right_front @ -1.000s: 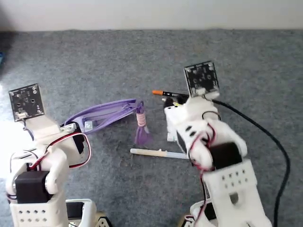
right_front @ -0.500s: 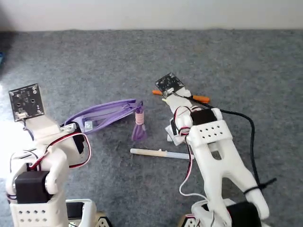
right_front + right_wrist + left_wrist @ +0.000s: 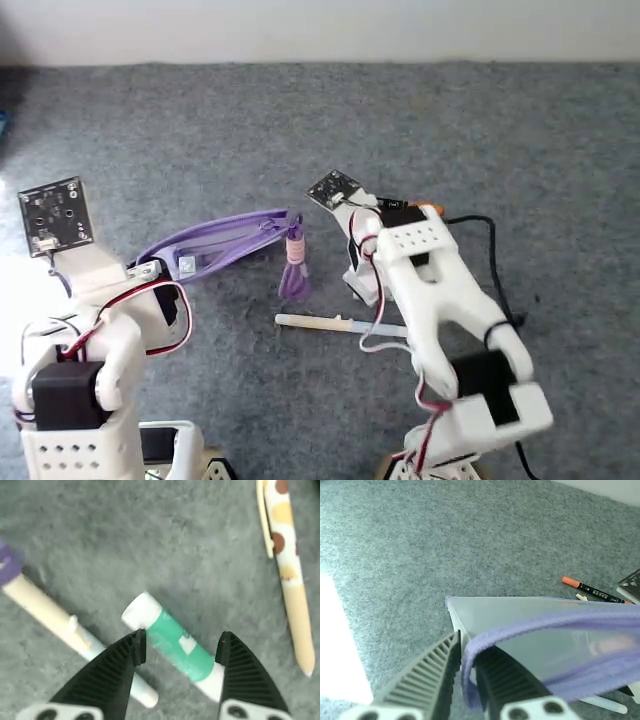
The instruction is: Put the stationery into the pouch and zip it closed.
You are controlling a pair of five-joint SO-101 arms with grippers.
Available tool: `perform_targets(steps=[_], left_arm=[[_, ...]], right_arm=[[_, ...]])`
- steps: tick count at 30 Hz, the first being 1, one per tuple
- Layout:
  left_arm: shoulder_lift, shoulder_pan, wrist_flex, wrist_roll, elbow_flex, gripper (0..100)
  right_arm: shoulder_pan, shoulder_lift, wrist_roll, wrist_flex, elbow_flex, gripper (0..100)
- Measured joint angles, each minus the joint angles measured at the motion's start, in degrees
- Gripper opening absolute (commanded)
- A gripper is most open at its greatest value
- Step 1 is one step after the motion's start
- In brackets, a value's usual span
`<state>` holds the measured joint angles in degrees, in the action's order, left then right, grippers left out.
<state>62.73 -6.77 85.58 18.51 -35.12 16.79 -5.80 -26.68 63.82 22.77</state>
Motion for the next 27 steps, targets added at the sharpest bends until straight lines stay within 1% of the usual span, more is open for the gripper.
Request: perform_targets(steps=[5,11,14,21,24,27], left_arm=[[0.0,0.0,0.0,0.0,0.0,1],[0.0,0.0,0.0,0.1,0.0,1],[0.0,0.0,0.0,0.2,0.0,1],[0.0,0.0,0.0,0.2,0.0,1],[0.0,0.0,0.0,0.2,0.0,1],[0.0,0.0,0.0,0.2,0.0,1]], right_arm=[[-0.4,-5.9,0.0,0.4,-6.1,23.8],[-0.4,-8.3,-0.1,0.5,-7.6,23.8],[-0.4,-8.3,-0.1,2.8,-8.6,23.8],[-0.4,-6.2,0.0,11.9,-8.1,23.8],[0.1,-6.2,-0.1,12.8,-8.1,23.8],[-0.4,-7.0,0.0,11.7,-8.1,23.8]])
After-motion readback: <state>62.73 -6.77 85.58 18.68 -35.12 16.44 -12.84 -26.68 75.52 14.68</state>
